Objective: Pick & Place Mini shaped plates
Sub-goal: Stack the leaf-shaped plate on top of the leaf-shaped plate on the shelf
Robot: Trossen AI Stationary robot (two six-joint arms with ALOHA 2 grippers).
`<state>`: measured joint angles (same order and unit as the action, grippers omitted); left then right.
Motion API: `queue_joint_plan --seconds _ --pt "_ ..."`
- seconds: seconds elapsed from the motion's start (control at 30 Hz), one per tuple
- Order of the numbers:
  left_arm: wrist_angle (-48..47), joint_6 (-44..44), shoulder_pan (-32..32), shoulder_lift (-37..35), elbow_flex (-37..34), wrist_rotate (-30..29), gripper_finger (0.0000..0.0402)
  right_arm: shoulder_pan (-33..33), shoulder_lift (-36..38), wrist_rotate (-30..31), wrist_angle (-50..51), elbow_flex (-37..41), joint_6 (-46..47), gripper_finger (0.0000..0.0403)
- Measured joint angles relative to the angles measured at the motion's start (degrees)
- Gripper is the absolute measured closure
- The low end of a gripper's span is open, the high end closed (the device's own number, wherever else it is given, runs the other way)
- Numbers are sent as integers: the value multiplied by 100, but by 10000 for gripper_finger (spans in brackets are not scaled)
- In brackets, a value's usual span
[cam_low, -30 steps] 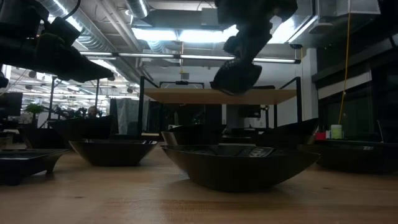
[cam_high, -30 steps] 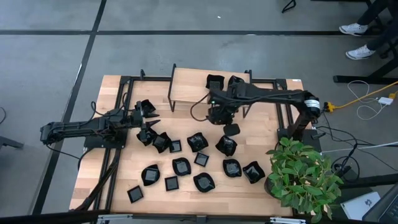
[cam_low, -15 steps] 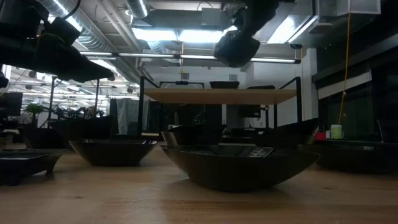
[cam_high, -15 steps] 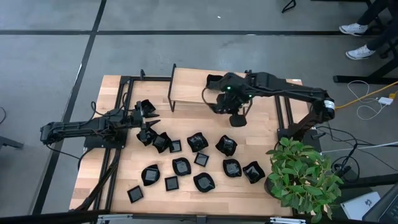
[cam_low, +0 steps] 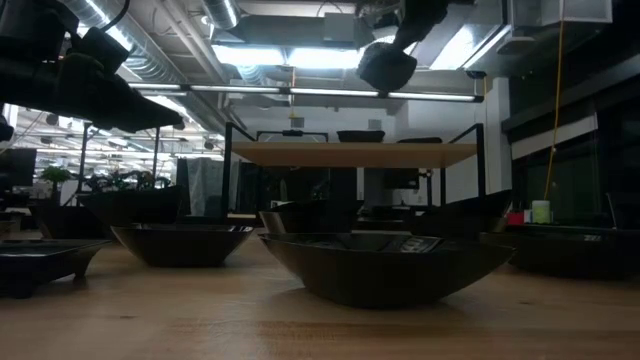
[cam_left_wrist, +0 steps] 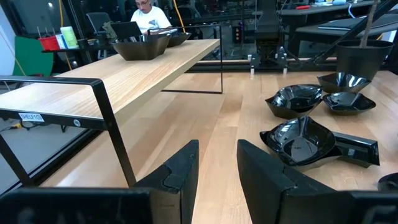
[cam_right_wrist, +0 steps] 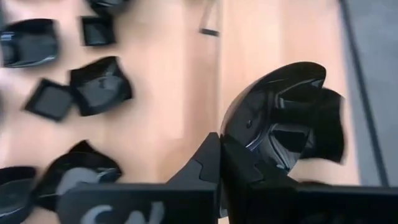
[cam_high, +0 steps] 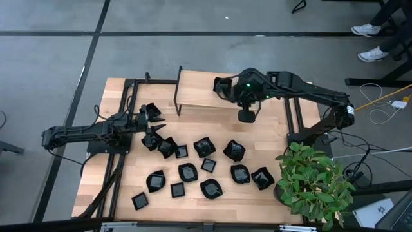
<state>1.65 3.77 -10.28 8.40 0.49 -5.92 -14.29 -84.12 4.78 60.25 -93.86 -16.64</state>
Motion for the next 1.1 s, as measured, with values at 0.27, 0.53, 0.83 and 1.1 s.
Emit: queue_joint_plan --seconds 0.27,0.53,0.83,1.1 --pt "0 0 2 0 -2 0 297 -234 0 586 92 0 296 400" --pt "0 0 0 0 -2 0 297 -459 -48 1195 354 0 321 400" --pt "0 0 0 -1 -2 -1 297 -633 -133 1217 571 2 424 400" --pt "0 0 0 0 -2 -1 297 -635 -140 1264 591 447 419 400"
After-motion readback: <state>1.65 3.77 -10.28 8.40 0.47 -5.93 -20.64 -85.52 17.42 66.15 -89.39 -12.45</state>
